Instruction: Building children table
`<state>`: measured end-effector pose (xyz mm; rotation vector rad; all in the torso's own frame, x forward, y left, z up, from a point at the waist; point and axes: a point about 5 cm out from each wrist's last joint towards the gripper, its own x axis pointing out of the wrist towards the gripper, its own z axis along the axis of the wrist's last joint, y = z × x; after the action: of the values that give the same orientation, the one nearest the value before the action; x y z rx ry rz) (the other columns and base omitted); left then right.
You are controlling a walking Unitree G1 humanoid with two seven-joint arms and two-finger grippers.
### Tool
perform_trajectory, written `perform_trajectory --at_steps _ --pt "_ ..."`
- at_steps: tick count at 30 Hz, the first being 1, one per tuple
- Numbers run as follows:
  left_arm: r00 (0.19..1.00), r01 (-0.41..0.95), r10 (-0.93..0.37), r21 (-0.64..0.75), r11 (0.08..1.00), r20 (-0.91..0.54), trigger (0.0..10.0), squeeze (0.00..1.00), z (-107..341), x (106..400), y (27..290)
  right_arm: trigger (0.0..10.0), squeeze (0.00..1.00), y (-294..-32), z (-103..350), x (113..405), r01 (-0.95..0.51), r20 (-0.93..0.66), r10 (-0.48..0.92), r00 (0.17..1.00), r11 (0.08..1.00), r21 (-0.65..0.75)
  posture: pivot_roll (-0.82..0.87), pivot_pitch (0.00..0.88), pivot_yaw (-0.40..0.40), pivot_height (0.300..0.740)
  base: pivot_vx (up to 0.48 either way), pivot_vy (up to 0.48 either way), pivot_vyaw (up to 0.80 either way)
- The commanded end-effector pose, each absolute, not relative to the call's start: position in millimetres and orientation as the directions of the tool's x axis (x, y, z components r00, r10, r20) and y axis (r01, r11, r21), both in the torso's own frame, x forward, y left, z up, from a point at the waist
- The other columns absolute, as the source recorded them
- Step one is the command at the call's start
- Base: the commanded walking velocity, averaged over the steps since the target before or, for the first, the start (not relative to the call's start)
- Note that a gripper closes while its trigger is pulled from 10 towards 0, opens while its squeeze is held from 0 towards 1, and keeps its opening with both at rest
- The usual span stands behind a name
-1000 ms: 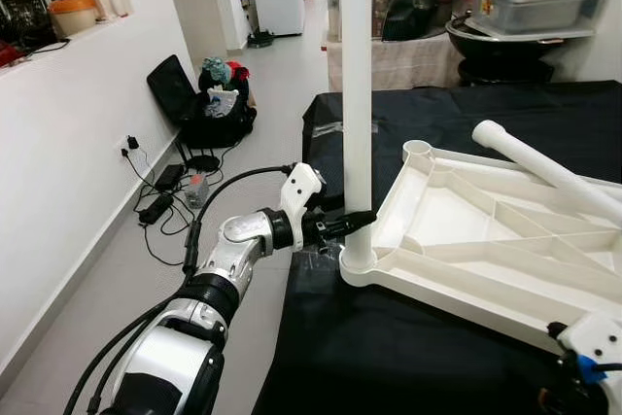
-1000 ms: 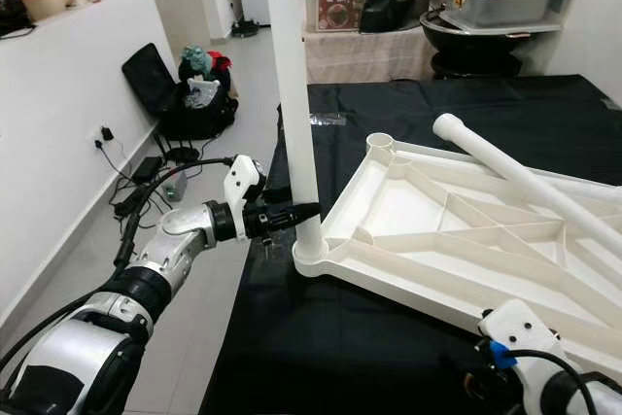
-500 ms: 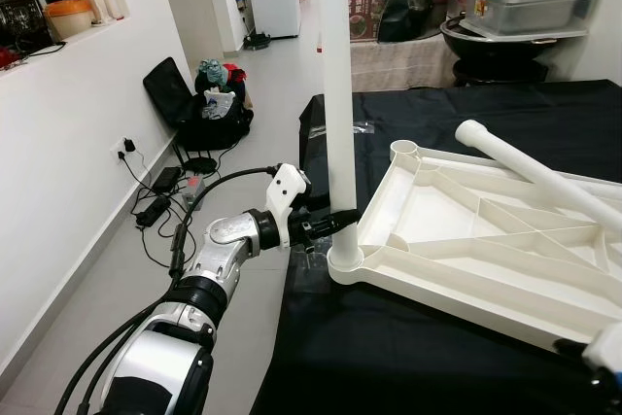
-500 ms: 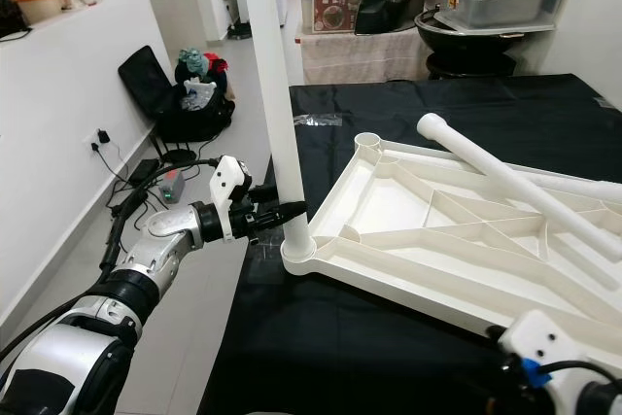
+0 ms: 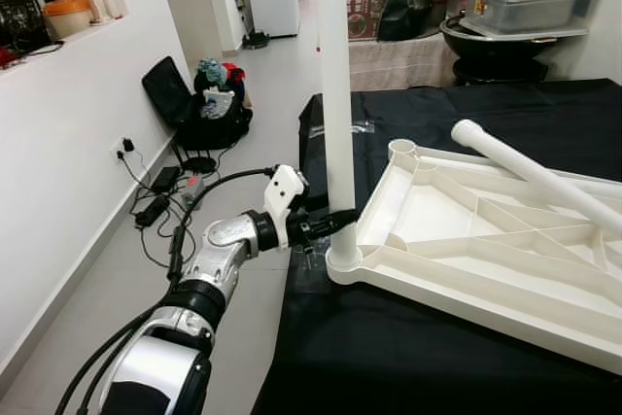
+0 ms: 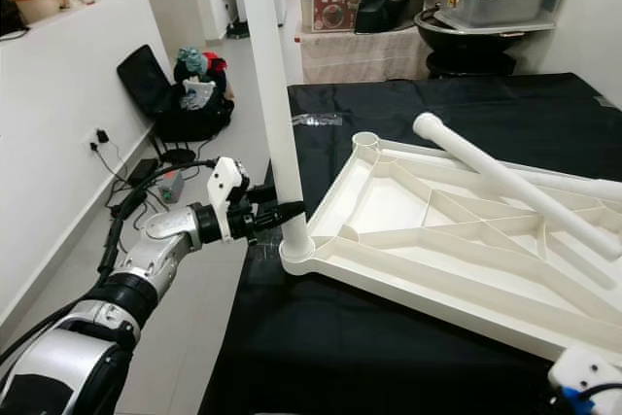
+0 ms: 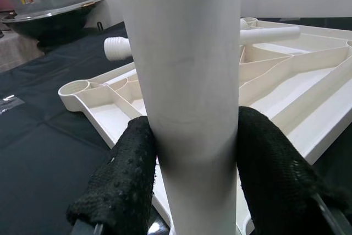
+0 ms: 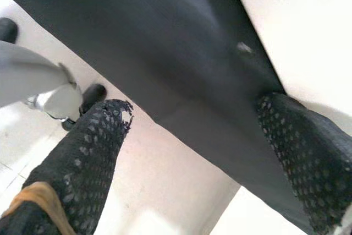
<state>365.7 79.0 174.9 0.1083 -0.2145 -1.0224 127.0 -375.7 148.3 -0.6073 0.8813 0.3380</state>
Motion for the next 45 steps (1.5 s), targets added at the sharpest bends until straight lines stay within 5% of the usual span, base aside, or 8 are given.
perform_trajectory --at_steps 1,11,22,37,45 --pt "0.583 0.786 -0.805 0.176 0.592 0.109 10.0 0.00 168 368 102 10.0 0.00 -378 147 129 -0.513 -0.801 0.012 0.599 0.774 -0.371 -0.13 0.000 0.035 0.740 0.000 0.000 0.00" --pt "0.583 0.788 -0.806 0.170 0.592 0.104 9.8 0.00 164 365 106 10.0 0.00 -395 144 125 -0.515 -0.822 -0.087 0.562 0.742 -0.430 -0.13 0.000 0.032 0.740 0.000 0.000 0.00" --pt "0.523 0.832 -0.847 0.159 0.531 0.093 9.5 0.00 156 350 106 10.0 0.00 -424 166 164 -0.272 -0.609 -0.325 0.723 0.677 -0.684 -0.11 0.000 0.017 0.740 0.000 0.000 0.00" --pt "0.453 0.868 -0.883 0.165 0.469 0.124 10.0 0.00 164 343 81 10.0 0.00 -411 164 203 -0.167 -0.475 -0.329 0.816 0.653 -0.738 -0.10 0.000 0.020 0.740 0.000 0.000 0.00" --pt "0.309 0.921 -0.938 0.195 0.337 0.160 10.0 0.00 184 333 48 10.0 0.00 -397 157 232 -0.118 -0.422 -0.306 0.853 0.675 -0.728 -0.08 0.000 0.014 0.740 0.000 0.000 0.00"
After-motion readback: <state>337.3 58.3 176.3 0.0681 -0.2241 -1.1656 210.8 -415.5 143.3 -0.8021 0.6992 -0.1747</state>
